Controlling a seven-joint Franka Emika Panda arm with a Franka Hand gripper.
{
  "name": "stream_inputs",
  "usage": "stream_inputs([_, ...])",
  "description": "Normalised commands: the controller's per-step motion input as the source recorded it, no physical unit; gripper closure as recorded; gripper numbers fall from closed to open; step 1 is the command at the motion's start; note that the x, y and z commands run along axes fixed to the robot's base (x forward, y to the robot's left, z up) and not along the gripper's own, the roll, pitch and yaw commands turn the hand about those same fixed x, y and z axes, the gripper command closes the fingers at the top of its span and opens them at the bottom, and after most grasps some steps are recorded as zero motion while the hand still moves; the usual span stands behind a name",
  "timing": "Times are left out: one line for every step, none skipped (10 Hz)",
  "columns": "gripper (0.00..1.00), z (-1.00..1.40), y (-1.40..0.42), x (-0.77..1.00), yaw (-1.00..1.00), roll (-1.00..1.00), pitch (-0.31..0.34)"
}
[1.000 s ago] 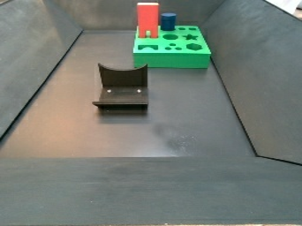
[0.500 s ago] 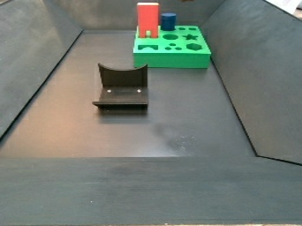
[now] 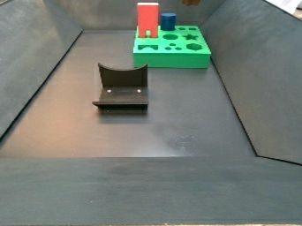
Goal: Pick up the star object. Move up. Place the star object on the fixture. Regrasp the star object. Move to above the board. Insert the star object.
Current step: Insert the star object.
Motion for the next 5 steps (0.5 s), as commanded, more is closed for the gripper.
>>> stream_inputs([1.0,0.0,0.0,-0.1,-0.12,-0.3,-0.363])
stream_inputs([1.0,0.0,0.0,-0.09,-0.03,-0.1,-0.176])
stream_inputs([1.0,-0.05,0.0,-0.05,0.0,0.0,-0.037])
stream_inputs([1.0,-0.66,-0.06,-0.05,-0.1,0.0,-0.23])
stream_inputs([1.0,-0.61,-0.07,-0.07,-0.1,0.0,-0.211])
